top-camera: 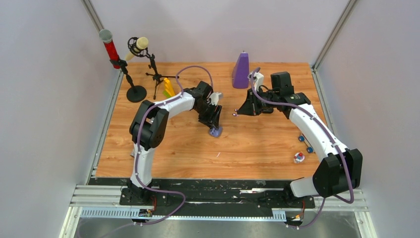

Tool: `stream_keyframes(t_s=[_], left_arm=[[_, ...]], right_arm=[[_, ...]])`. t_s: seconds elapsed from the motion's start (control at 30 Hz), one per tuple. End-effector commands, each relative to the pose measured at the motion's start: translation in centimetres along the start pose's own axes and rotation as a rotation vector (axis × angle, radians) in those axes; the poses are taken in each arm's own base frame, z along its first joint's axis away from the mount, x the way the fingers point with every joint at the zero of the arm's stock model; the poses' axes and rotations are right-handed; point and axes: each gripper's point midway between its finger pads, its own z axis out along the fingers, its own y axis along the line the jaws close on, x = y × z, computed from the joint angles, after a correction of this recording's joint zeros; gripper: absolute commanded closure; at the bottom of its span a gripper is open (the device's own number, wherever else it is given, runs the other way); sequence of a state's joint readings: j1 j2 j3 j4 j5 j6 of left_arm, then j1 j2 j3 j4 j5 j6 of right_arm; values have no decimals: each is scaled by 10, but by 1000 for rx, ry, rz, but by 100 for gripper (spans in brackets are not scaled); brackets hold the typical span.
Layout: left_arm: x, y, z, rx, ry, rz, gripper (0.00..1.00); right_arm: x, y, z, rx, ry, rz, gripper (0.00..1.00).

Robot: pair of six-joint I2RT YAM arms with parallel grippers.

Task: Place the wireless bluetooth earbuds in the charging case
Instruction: Adjust the charging case at the center of the board.

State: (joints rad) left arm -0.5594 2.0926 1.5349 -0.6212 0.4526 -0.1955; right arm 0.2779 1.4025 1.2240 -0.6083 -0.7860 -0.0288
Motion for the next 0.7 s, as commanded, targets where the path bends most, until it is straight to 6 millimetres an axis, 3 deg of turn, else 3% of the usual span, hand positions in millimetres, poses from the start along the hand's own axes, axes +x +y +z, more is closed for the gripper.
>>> stream_keyframes(t_s=[0.0, 0.43, 0.67], left_arm=[[-4, -8, -3, 45, -5, 19, 43], [-6, -8, -9, 25, -32, 15, 65], [-31, -7, -30, -34, -106, 23, 70]], right_arm=[[-13, 8, -7, -18, -54, -72, 96], [-1, 11, 1, -75, -21, -8, 96], [14, 8, 12, -99, 16, 67, 96]])
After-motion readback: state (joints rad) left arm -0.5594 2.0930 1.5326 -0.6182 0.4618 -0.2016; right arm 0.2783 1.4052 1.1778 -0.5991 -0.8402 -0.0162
